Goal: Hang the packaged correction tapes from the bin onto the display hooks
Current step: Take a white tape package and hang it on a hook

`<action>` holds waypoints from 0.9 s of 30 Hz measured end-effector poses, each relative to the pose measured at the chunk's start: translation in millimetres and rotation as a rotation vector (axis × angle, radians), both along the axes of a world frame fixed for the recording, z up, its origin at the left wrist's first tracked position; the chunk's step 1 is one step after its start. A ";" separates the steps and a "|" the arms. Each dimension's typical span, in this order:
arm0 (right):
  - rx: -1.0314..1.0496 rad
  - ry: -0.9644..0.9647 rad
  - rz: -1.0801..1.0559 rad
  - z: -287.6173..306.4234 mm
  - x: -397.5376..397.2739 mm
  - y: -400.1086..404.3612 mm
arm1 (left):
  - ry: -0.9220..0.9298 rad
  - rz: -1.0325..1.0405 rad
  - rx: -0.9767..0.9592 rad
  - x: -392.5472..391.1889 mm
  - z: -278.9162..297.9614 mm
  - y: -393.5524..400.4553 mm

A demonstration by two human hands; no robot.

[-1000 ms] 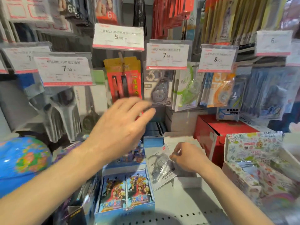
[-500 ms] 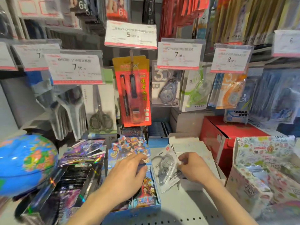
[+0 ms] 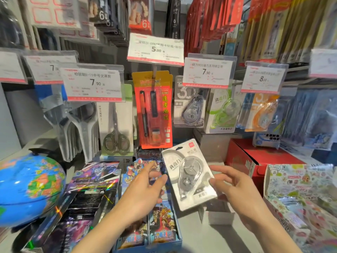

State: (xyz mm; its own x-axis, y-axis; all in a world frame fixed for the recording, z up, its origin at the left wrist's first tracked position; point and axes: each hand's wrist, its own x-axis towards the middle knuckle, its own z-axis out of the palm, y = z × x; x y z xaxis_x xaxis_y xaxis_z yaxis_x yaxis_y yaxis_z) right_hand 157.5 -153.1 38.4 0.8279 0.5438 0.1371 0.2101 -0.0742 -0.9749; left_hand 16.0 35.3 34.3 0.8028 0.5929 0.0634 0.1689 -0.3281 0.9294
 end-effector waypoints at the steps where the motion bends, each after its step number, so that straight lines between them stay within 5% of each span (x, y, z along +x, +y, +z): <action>1: 0.024 0.028 0.033 1.2 -4.8 0.7 | -0.039 -0.009 -0.107 1.0 1.8 -1.0; 7: 0.094 0.076 0.112 -2.8 -22.5 9.6 | -0.206 0.044 -0.303 -5.3 4.7 2.0; 27: -0.080 0.048 0.065 -13.9 -43.7 8.5 | -0.094 -0.194 -0.400 -28.8 -2.2 11.9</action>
State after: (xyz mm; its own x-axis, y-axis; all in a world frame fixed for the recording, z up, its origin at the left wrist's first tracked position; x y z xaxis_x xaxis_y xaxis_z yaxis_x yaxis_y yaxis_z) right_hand 113.8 -144.5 24.5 0.7954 0.6039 0.0523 0.1702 -0.1397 -0.9755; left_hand -12.8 47.3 32.1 0.9034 0.4244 -0.0617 0.0481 0.0427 0.9979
